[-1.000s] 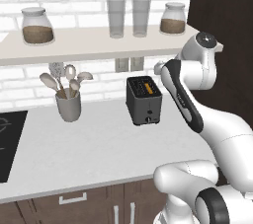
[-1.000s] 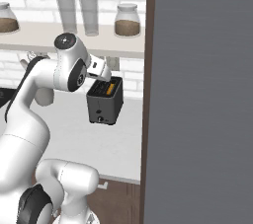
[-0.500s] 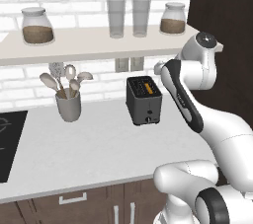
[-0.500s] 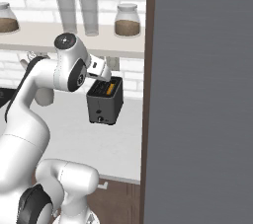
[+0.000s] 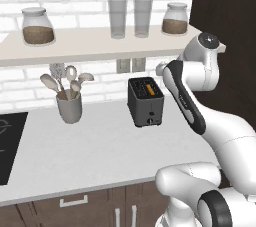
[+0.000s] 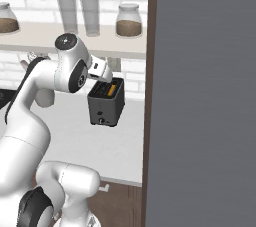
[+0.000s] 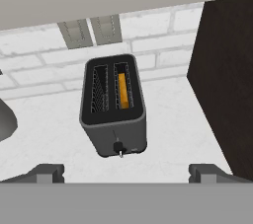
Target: Start the toaster. Once the lever pops up, take the bread to the plate on the dining counter.
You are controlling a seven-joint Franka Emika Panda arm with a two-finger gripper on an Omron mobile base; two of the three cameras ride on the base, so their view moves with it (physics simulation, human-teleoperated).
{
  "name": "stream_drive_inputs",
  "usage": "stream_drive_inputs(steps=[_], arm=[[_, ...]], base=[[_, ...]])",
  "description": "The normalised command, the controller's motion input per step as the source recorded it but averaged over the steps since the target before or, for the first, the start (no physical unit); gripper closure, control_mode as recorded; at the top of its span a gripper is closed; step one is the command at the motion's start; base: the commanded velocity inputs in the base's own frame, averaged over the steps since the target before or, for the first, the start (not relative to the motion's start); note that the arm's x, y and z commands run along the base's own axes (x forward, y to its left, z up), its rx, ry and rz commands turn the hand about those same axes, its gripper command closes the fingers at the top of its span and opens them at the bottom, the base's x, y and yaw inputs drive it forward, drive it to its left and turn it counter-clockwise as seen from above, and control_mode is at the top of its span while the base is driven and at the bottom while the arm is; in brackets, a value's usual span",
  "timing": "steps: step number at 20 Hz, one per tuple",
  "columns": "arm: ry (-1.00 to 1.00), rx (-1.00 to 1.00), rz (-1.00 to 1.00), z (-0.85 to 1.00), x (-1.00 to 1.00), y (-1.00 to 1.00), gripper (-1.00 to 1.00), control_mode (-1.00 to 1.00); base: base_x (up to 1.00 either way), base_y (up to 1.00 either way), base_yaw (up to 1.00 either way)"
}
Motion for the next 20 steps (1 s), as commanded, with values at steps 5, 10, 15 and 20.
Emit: stream_drive_inputs(steps=[5,10,15,20], arm=[[0.0,0.0,0.0,0.0,0.0,0.0,-1.0,-1.0],[0.0,0.0,0.0,0.0,0.0,0.0,-1.0,-1.0],[0.0,0.0,0.0,0.0,0.0,0.0,-1.0,-1.0],[0.0,0.0,0.0,0.0,0.0,0.0,-1.0,-1.0]], base=[[0.0,0.0,0.0],[0.0,0.0,0.0],[0.0,0.0,0.0],[0.0,0.0,0.0]])
